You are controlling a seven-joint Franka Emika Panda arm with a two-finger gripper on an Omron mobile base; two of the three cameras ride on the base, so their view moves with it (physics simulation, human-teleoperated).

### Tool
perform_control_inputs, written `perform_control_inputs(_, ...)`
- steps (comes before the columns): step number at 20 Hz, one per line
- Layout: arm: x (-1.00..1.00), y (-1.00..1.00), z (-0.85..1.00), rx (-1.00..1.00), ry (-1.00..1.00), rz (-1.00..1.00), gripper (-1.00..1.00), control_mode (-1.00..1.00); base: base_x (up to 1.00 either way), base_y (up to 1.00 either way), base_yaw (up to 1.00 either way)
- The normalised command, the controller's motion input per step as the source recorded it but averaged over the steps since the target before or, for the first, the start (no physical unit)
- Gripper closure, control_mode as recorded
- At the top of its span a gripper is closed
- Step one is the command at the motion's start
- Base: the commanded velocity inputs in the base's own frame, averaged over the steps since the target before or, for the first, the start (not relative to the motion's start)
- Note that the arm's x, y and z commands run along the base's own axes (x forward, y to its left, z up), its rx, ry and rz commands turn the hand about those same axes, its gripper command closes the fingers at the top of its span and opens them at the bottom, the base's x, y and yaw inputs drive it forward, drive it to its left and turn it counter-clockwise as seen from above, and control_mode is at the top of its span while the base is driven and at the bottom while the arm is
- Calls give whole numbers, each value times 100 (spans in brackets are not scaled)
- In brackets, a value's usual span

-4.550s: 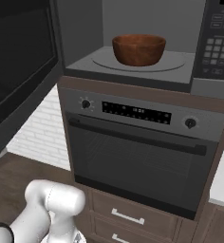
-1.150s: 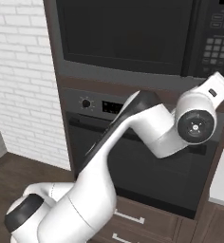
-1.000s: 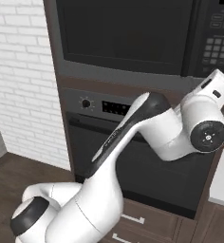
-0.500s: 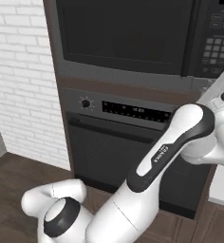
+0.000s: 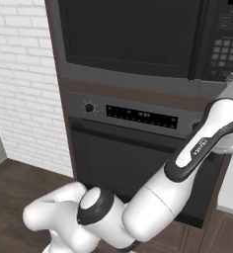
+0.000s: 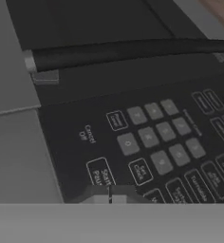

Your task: Pick the mushroom from the sink and place it in the bowl. Then pick the bowl and place it in the microwave. Then close the microwave door and press the start button.

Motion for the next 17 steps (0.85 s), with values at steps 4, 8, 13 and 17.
perform_control_inputs(4, 67, -5, -8, -11, 0, 0, 100, -100, 0, 0, 0)
perform_control_inputs(8, 58, -19, 0, -8, 0, 0, 100, -100, 0, 0, 0)
perform_control_inputs(13, -11, 9, -3, -12, -10, 0, 100, -100, 0, 0, 0)
perform_control_inputs(17, -24, 38, -6, -13, -8, 0, 100, -100, 0, 0, 0)
